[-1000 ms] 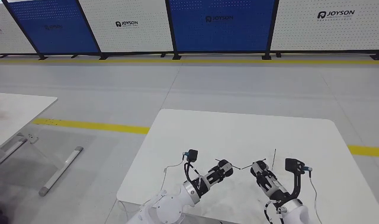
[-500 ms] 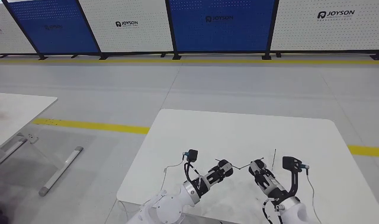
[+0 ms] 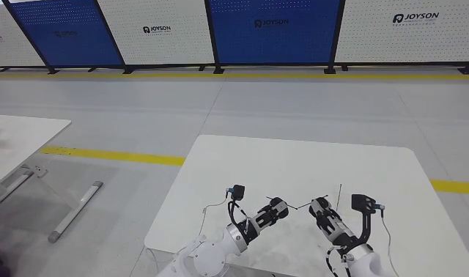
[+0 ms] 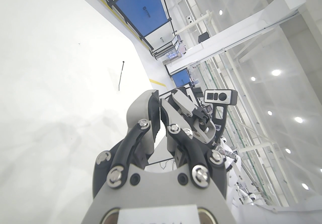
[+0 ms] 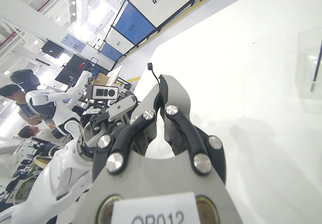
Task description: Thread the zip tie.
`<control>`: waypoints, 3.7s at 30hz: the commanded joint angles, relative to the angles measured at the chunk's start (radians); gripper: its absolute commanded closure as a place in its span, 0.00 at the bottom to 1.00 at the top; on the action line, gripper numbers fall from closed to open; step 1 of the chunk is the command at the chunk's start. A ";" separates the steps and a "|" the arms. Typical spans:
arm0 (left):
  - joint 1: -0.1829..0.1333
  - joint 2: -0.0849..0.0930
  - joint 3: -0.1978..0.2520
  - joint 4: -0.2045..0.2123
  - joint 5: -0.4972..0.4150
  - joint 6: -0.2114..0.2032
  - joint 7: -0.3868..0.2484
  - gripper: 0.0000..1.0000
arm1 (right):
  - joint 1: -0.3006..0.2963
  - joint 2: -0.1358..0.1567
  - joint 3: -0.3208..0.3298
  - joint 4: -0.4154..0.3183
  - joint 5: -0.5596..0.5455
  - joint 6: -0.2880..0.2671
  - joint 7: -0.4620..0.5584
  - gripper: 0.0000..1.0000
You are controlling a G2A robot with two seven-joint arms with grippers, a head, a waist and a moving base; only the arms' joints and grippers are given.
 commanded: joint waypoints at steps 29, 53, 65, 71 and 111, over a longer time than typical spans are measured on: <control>0.000 0.000 0.000 0.000 0.000 0.000 0.000 1.00 | -0.007 -0.006 0.004 -0.007 -0.003 0.008 -0.003 1.00; 0.000 0.000 0.000 0.000 0.000 0.000 0.000 1.00 | -0.008 -0.006 0.005 -0.009 0.000 0.008 -0.004 1.00; 0.000 0.000 0.000 0.000 0.000 0.000 0.000 1.00 | -0.080 -0.006 0.051 0.023 0.104 -0.114 -0.107 1.00; 0.000 0.000 0.000 0.000 0.000 0.000 0.000 1.00 | -0.089 -0.012 0.047 0.082 0.145 -0.169 -0.173 1.00; 0.000 0.000 0.000 0.000 0.000 0.000 0.000 1.00 | -0.052 -0.028 -0.005 0.116 0.197 -0.183 -0.195 1.00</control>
